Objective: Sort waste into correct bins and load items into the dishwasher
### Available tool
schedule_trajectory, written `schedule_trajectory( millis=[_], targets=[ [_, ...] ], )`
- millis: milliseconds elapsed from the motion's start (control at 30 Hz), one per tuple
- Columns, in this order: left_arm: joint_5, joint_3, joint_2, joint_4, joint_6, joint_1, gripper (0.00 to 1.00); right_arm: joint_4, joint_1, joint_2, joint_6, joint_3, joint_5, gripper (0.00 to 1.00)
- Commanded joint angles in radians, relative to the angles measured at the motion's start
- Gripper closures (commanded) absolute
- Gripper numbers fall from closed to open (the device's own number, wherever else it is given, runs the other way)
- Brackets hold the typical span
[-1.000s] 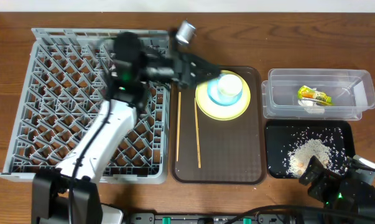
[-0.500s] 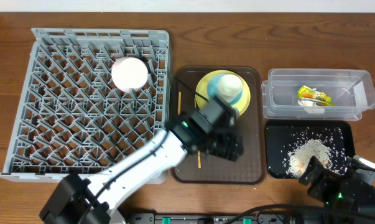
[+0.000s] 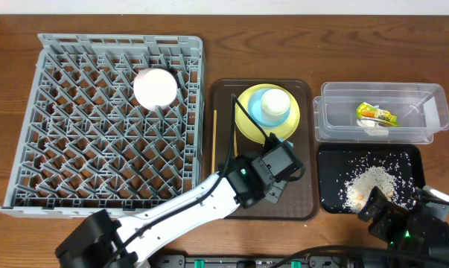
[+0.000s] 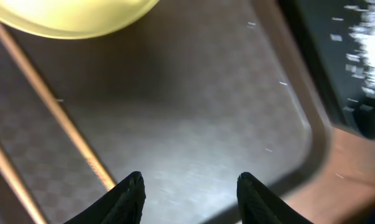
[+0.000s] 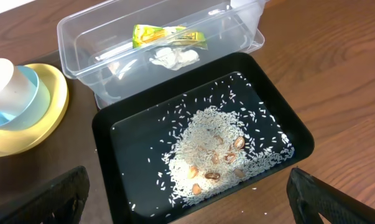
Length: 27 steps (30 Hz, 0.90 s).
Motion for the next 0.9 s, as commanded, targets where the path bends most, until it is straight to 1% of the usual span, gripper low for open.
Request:
schedule_trajectory(
  millis=[0, 100, 267, 467, 567, 867],
  targets=[
    [-0.135, -0.007, 0.059, -0.004, -0.003, 0.001, 0.50, -0.001, -0.007, 0.000, 0.005, 0.004, 0.006, 0.01],
    [-0.184, -0.008, 0.109, -0.004, -0.040, 0.002, 0.53, -0.001, -0.007, 0.000, 0.005, 0.004, 0.006, 0.01],
    [-0.250, -0.008, 0.167, -0.003, -0.071, 0.018, 0.54, -0.001, -0.007, 0.000, 0.005, 0.004, 0.006, 0.01],
    [-0.216, -0.008, 0.176, -0.004, -0.156, 0.110, 0.52, -0.001, -0.007, 0.000, 0.005, 0.004, 0.006, 0.01],
    [-0.172, -0.008, 0.176, 0.001, -0.156, 0.136, 0.51, -0.001, -0.007, 0.000, 0.005, 0.004, 0.006, 0.01],
    [-0.173, -0.012, 0.201, 0.001, -0.164, 0.156, 0.51, -0.001, -0.007, 0.000, 0.005, 0.004, 0.006, 0.01]
  ],
)
